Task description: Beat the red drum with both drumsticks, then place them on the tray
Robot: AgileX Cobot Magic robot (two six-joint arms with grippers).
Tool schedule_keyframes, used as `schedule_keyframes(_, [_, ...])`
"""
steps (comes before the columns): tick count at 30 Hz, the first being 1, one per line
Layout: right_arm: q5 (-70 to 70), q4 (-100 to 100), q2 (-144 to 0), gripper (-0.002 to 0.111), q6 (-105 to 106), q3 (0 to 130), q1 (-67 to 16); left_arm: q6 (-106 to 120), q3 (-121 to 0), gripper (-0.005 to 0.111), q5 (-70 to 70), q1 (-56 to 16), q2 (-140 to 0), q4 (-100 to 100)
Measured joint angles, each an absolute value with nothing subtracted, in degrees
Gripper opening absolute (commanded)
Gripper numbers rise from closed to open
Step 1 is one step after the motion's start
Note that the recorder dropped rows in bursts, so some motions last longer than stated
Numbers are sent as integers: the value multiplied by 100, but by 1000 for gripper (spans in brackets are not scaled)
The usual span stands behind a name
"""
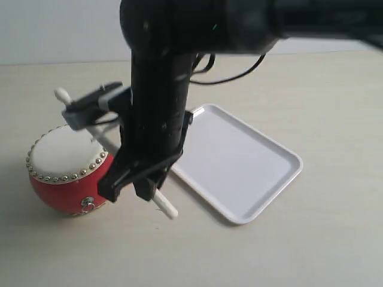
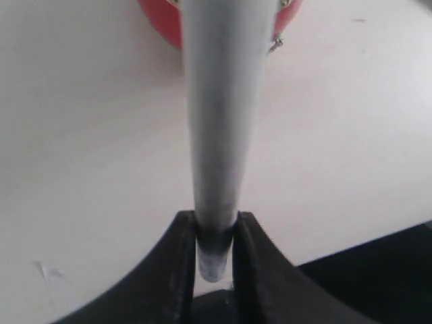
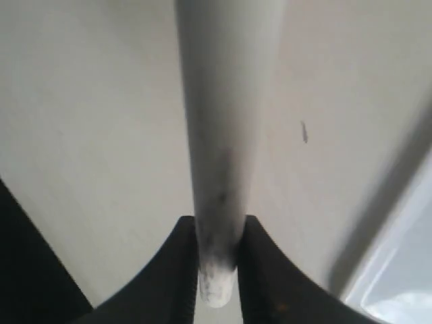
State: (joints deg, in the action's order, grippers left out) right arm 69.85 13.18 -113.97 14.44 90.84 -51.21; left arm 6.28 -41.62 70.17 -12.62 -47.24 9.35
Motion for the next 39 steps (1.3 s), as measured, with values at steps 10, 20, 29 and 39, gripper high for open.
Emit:
schedule_keyframes(10, [6996,1295,-9583,0,1387,9261,-5121,1564,-4162,0,7006,-1262,-7918,1754])
schedule_keyframes(20, [7018,854,-9334,0,1339,9261,-5121,1764,-4162,0,6982,-1262,-9112,2014])
schedule_keyframes(29, [7018,312,-9897,0,1513,9270,-3636,1776,-4150,0,6971,-1262,-6741,2083])
schedule_keyframes(39, [7018,199,-11529,0,1997,9270,-2810,1016,-4150,0,7003,-1262,-4268,2123])
